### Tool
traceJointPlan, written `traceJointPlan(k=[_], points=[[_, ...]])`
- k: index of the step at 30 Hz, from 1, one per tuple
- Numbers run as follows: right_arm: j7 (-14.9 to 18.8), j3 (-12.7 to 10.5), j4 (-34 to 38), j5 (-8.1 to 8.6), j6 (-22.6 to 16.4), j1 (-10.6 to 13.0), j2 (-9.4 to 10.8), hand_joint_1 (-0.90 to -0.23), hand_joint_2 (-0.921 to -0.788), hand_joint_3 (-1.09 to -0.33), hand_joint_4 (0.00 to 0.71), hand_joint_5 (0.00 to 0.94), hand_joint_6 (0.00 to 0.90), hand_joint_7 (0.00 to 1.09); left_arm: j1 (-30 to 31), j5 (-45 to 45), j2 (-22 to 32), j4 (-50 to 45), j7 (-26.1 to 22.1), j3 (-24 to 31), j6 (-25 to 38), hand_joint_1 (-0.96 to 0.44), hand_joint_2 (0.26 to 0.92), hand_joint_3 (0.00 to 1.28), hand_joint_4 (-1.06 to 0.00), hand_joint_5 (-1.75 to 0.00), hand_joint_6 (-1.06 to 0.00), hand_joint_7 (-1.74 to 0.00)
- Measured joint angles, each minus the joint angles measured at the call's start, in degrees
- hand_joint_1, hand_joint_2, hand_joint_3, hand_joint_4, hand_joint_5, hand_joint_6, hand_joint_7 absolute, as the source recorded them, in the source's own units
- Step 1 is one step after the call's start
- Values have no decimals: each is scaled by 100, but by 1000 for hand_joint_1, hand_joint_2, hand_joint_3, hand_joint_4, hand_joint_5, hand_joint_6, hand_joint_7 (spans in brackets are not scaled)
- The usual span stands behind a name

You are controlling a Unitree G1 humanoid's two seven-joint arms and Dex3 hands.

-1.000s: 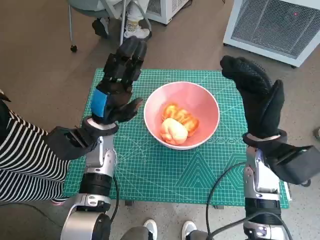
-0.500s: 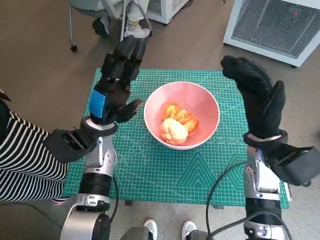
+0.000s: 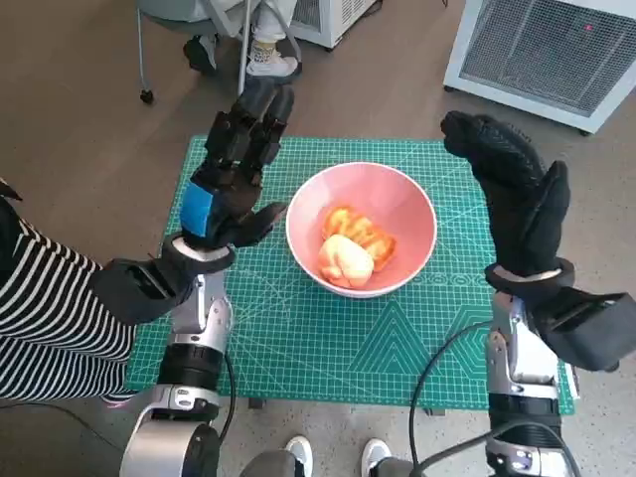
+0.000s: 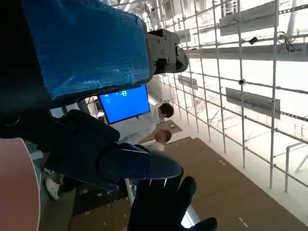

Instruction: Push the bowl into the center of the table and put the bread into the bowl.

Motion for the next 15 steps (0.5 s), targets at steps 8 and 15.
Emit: traceJointPlan(k=[8,15], points=[[35,-29,-65,30,3,136,-15,-635,-921,-723,164,1,133,367,5,61,0,-9,49,-45,-7,-647,921,255,-99,-4,-17,-317],[36,-68,-116,36,25,165,-30,-629,-921,-724,169,3,133,366,32,71,2,-32,68,-110,1,-646,921,262,-99,-3,-19,-317]])
